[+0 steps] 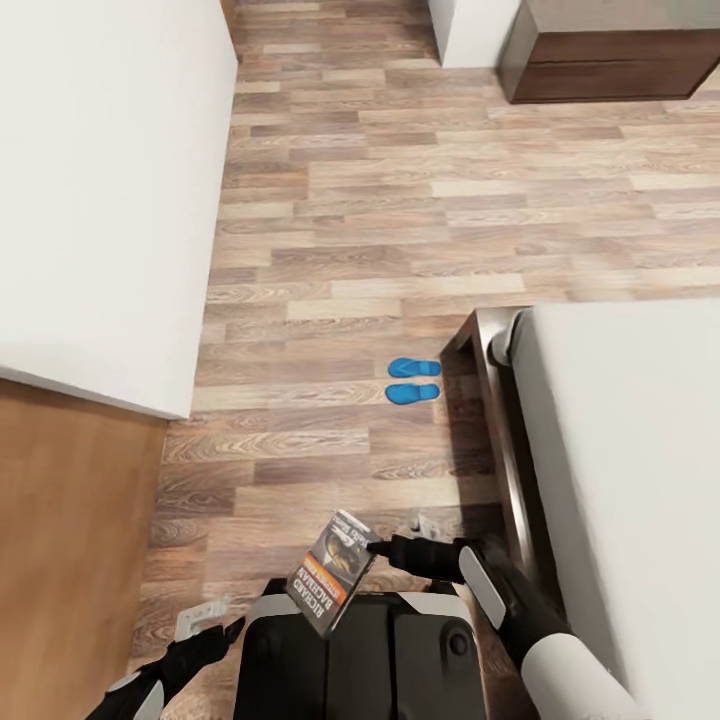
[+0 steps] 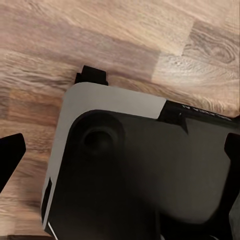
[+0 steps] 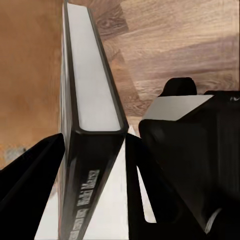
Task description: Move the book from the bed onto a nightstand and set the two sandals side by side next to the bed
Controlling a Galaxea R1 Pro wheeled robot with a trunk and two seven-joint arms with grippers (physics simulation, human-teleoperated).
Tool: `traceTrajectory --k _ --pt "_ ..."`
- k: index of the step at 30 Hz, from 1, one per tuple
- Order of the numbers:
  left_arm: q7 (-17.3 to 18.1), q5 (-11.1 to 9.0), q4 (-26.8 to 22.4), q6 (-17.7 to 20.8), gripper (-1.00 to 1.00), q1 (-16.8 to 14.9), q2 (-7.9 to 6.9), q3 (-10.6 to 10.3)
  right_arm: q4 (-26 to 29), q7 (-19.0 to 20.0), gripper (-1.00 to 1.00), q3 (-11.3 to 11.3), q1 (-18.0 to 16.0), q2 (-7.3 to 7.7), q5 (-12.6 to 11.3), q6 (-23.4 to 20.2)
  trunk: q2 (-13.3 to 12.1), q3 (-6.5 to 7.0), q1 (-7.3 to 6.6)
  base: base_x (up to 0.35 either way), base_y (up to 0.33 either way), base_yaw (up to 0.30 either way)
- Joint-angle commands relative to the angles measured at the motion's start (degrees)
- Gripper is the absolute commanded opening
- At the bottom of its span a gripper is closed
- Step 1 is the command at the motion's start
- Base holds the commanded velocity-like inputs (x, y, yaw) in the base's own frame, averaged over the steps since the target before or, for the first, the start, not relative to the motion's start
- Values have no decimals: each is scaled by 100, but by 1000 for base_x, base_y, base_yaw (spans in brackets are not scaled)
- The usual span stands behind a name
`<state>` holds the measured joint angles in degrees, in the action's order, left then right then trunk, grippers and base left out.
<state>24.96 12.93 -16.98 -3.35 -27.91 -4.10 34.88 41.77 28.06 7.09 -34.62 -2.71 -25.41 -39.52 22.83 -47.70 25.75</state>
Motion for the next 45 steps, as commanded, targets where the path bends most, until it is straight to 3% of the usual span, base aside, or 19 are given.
traceTrajectory --k 1,4,6,9,13,18,20,24,36,45 --pt "25 62 5 -41 100 -3 2 44 -98 3 -100 -5 -1 1 -72 82 9 -5 3 0 0 294" --pt "26 65 5 -81 100 2 10 45 -556 -5 -100 -50 -1 48 11 815 9 -5 3 0 0 294" --pt "21 68 8 -95 100 4 12 45 -807 -8 -100 -58 -1 261 36 1303 9 -8 3 0 0 278" --pt "25 69 10 -102 100 5 14 45 -973 -7 -100 -50 -1 565 50 1697 9 -11 3 0 0 148" --pt "26 69 12 -104 100 5 14 45 -1028 0 -100 -43 -1 851 51 1785 9 -12 3 0 0 26" --pt "26 71 18 -101 100 8 20 39 -1054 36 -100 -55 -1 1488 34 1822 9 -12 3 0 0 5" --pt "26 73 19 -98 100 9 21 38 -1051 43 -100 -57 -1 1585 26 1819 9 -12 3 0 0 1" --pt "27 70 19 -96 100 11 23 37 -1048 50 -100 -52 -1 1669 24 1821 9 -12 3 0 0 0" --pt "26 81 162 -104 100 10 23 37 -1061 11 -100 -50 -1 1686 32 1837 9 -12 3 0 0 0" --pt "26 71 169 -104 100 12 15 45 -1415 9 -100 -50 -1 1687 47 2310 9 55 3 0 0 0"
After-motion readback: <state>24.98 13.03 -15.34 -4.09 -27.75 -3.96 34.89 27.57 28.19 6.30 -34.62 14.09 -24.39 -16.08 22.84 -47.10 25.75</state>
